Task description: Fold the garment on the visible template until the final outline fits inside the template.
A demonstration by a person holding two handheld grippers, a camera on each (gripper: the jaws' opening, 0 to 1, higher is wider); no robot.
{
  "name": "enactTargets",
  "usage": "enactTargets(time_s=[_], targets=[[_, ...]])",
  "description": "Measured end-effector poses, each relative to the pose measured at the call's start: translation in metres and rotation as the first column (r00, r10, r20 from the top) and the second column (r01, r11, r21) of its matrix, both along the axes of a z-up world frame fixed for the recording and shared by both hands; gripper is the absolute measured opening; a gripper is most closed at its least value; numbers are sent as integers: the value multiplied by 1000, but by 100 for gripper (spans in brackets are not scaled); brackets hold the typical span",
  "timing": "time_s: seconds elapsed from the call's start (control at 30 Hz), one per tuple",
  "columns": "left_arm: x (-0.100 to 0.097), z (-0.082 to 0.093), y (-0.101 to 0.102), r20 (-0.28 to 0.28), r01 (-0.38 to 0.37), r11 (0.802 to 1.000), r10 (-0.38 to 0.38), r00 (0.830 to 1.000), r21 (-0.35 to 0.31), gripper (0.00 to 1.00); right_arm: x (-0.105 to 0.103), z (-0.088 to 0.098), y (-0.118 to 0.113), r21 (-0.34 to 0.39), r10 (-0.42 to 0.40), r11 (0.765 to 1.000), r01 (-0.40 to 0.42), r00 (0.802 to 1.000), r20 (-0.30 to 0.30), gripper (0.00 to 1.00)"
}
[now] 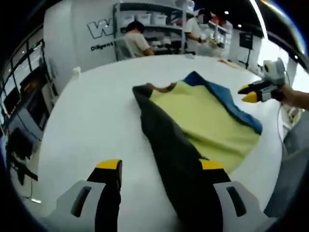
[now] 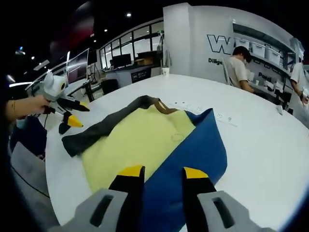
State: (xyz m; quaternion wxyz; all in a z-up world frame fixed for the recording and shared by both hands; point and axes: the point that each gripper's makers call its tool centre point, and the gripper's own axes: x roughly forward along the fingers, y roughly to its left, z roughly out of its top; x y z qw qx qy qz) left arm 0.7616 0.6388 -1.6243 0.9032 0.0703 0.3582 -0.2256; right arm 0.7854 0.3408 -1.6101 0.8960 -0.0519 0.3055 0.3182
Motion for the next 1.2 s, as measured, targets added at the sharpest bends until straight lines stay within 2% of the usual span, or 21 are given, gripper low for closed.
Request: enactTargets(time_s=[0.1, 0.13, 0.2, 0.33, 0.37, 0.43, 0.5, 0.6, 0.8, 0.93, 0.97, 1.1, 1.2], targets=[[-6, -2, 0, 0, -1, 1000, 1, 1000, -19, 60, -9, -6, 0, -11, 10, 1000, -11, 1000, -13, 24], [-14, -7, 2, -16, -1, 1000, 0, 1000, -17, 60, -17, -15, 1, -24, 23, 999, -24, 999, -29, 24], [-19, -10, 4, -24, -1, 1000, 0, 1000, -15, 59, -22, -16, 2, -25, 24, 999, -25, 999, -37, 24], [-30, -17, 10, -51, -21, 999, 19, 999, -31, 50, -34, -23, 4, -32, 33, 999, -34, 998, -52, 23], [-35, -18, 10, -62, -42, 998, 40, 997, -39, 49, -39, -29, 5, -36, 34, 999, -36, 998, -60, 23], [-61, -29, 9, -92, -42, 998, 37, 995, -56, 48, -57, -38, 12, -47, 45, 998, -49, 995, -84, 23], [-66, -26, 8, -103, -52, 997, 45, 994, -64, 47, -60, -42, 14, -57, 49, 997, -54, 995, -86, 23], [-67, -29, 11, -110, -79, 993, 69, 992, -89, 44, -67, -46, 15, -97, 65, 993, -72, 995, -78, 22], [-75, -31, 6, -127, -118, 985, 102, 987, -125, 33, -77, -47, 16, -117, 67, 990, -76, 995, -76, 19], [-82, -38, 1, -168, -145, 978, 120, 979, -147, 28, -79, -49, 12, -126, 48, 990, -58, 996, -78, 17], [-85, -40, -2, -202, -159, 973, 123, 972, -170, 26, -78, -50, 11, -133, 46, 989, -57, 996, -78, 17], [-82, -43, 1, -226, -165, 972, 125, 966, -166, 11, -78, -55, 12, -173, 75, 981, -86, 995, -69, 13], [-82, -42, 0, -241, -177, 968, 132, 962, -177, 0, -78, -55, 13, -157, 77, 984, -87, 994, -73, 4]])
